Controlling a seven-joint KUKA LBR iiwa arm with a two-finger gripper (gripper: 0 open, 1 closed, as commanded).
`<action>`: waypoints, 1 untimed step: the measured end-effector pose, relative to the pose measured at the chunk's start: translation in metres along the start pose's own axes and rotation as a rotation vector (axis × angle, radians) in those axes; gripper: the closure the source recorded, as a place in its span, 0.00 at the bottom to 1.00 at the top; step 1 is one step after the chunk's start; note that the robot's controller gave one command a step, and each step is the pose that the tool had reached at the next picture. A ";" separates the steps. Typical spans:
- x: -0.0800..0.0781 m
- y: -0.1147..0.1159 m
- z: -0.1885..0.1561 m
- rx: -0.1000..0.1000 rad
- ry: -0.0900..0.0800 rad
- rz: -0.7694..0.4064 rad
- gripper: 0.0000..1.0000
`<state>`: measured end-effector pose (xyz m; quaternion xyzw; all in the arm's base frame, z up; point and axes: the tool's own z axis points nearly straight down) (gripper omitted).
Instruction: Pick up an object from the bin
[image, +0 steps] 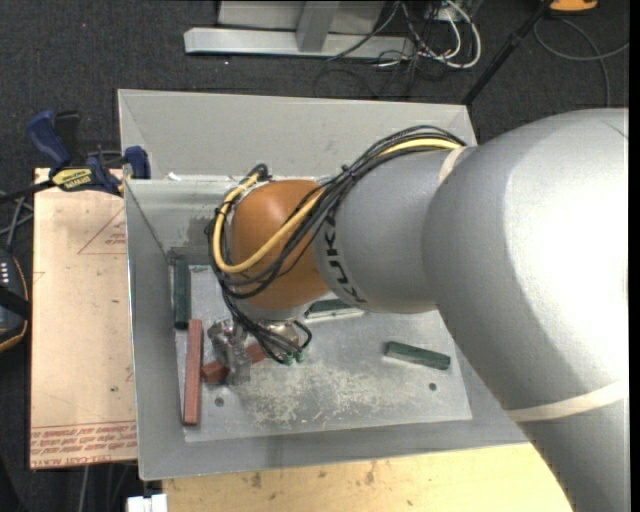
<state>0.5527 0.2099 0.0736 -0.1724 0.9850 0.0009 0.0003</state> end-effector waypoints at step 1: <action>-0.003 -0.005 -0.201 0.001 -0.012 0.033 1.00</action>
Offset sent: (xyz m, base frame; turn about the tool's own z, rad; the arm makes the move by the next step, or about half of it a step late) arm 0.0000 0.0000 0.0000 0.0000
